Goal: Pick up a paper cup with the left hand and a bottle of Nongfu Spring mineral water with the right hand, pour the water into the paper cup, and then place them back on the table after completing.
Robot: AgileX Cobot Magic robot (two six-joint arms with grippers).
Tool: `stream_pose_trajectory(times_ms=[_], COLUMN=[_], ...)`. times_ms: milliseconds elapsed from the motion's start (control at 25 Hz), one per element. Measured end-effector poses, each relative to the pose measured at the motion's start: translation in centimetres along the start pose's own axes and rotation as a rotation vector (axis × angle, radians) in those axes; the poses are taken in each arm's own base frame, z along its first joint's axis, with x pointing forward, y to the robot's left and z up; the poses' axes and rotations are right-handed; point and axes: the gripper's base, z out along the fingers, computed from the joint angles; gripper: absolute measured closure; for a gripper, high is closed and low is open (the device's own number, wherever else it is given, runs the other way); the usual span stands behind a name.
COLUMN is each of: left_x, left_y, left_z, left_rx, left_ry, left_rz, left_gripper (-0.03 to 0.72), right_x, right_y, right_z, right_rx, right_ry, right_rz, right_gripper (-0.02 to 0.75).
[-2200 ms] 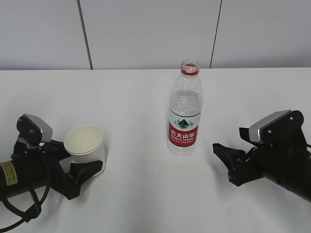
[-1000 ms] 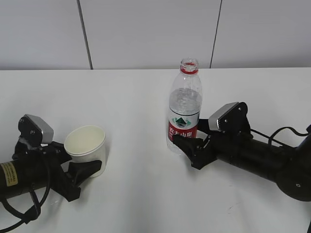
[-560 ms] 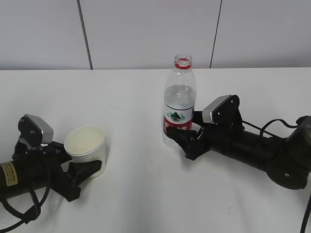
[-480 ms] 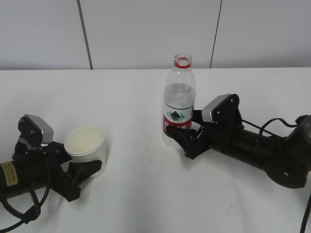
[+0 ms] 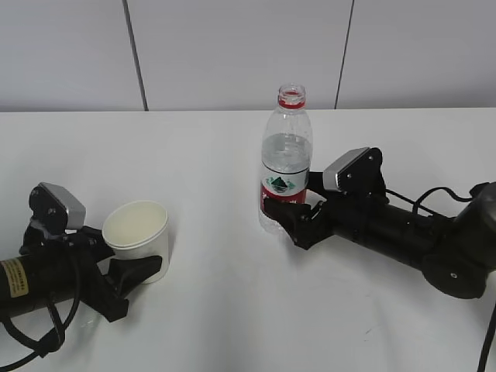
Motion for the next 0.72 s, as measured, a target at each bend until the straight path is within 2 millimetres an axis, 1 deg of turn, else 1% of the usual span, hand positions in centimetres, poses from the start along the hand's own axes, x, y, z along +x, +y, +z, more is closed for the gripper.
stream_pose_trajectory(times_ms=[160, 280, 360, 520, 640, 720], left_x=[0.0, 0.0, 0.0, 0.0, 0.0, -0.03], left_y=[0.0, 0.0, 0.0, 0.0, 0.0, 0.05], left_z=[0.0, 0.0, 0.0, 0.0, 0.0, 0.02], left_rx=[0.0, 0.0, 0.0, 0.0, 0.0, -0.003], left_ry=[0.0, 0.0, 0.0, 0.0, 0.0, -0.002], left_rz=[0.0, 0.0, 0.0, 0.0, 0.0, -0.001], left_gripper=[0.281, 0.281, 0.282, 0.287, 0.289, 0.29], right_x=[-0.42, -0.33, -0.26, -0.18, -0.19, -0.24], right_y=[-0.27, -0.3, -0.27, -0.27, -0.27, -0.3], right_z=[0.37, 0.47, 0.47, 0.48, 0.48, 0.53], right_rx=[0.003, 0.002, 0.0, -0.001, -0.001, 0.0], right_ry=[-0.018, -0.02, -0.02, -0.018, -0.02, -0.022], right_rz=[-0.01, -0.009, -0.009, -0.006, -0.006, -0.008], right_gripper=[0.064, 0.078, 0.115, 0.229, 0.269, 0.277])
